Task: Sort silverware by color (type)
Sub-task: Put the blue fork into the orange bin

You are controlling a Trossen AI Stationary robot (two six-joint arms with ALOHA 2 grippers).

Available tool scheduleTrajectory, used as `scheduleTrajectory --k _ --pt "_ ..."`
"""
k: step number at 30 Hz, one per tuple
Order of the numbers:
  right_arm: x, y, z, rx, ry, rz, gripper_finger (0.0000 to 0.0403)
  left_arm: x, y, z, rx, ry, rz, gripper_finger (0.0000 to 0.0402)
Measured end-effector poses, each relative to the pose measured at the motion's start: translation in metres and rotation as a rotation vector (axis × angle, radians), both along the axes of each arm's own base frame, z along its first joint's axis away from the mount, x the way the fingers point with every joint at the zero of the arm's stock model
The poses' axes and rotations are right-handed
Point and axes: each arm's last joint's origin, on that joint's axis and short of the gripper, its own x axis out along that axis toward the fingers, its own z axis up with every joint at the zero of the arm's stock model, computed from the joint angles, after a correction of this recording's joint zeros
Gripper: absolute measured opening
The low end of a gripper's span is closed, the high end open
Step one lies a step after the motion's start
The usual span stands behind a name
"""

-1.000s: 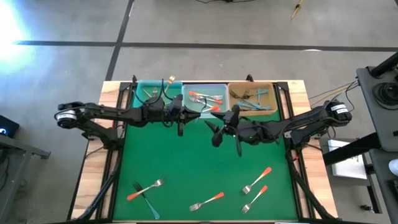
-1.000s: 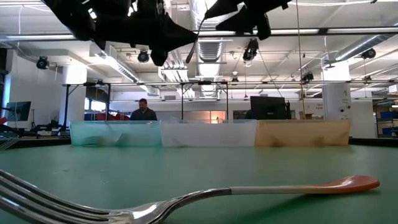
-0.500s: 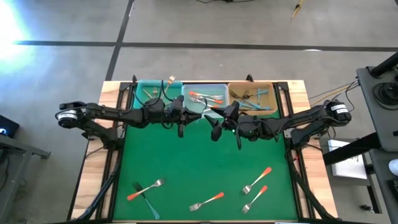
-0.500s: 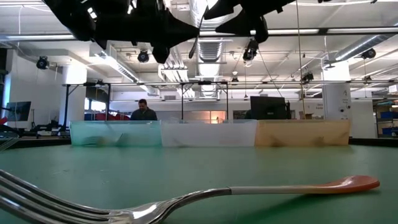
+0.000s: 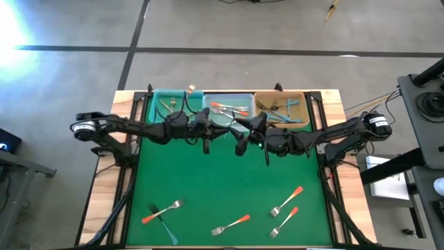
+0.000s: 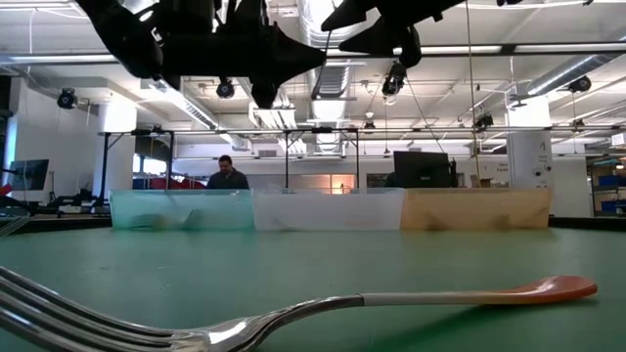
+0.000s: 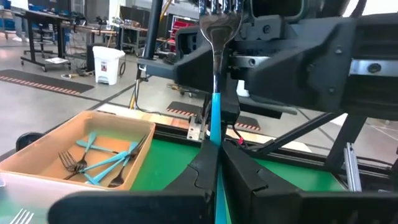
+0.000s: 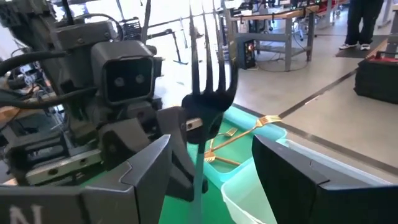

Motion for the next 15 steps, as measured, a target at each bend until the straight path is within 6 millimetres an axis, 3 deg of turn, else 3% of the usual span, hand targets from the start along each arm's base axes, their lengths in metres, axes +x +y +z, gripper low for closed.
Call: scheduleTrajectory --k 15 --pt "0.000 -0.011 0.000 0.001 0.000 -0.033 0.0214 0.002 -0.003 0.002 0.006 -0.034 -0.015 0.0000"
